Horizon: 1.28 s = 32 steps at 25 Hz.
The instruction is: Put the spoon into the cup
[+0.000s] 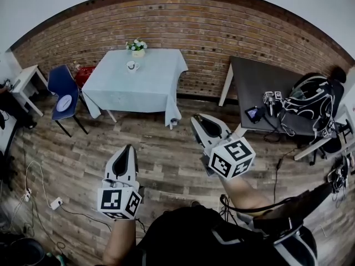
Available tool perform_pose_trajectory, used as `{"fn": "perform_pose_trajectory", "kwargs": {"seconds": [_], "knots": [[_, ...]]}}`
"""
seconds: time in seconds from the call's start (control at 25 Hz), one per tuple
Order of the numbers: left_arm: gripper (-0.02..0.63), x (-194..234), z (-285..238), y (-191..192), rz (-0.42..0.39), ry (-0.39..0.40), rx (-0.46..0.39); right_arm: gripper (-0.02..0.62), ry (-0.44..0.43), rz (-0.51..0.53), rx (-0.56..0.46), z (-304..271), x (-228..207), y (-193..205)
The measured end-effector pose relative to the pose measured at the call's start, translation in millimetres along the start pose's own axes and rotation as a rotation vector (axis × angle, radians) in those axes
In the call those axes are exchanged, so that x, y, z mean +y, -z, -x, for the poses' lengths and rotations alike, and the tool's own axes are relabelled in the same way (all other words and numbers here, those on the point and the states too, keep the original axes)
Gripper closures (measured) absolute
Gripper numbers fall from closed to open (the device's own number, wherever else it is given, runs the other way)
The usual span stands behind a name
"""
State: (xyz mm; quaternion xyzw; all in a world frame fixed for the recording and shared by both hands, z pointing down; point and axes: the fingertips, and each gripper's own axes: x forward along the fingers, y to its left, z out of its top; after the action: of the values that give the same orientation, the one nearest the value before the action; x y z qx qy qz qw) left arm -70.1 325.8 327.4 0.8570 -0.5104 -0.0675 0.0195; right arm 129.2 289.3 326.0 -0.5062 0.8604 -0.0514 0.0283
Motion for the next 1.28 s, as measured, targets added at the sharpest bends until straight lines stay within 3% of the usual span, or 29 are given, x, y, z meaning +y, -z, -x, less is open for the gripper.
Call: {"fn": "perform_pose_trajectory", "kwargs": {"seconds": [0.68, 0.92, 1.28], "knots": [[0.597, 67.3, 2.1, 12.5, 0.029, -0.004, -0.014, 0.546, -0.003, 0.022, 0.031, -57.3, 29.4, 16.9], [0.597, 97.4, -40.4, 35.1, 0.056, -0.063, 0.037, 0.546, -0.028, -0.001, 0.046, -106.7, 1.5, 20.9], [0.597, 126.7, -148.4, 31.7, 0.029, -0.104, 0.037, 0.546, -0.093, 0.005, 0.061, -189.0, -60.5, 8.5]]}}
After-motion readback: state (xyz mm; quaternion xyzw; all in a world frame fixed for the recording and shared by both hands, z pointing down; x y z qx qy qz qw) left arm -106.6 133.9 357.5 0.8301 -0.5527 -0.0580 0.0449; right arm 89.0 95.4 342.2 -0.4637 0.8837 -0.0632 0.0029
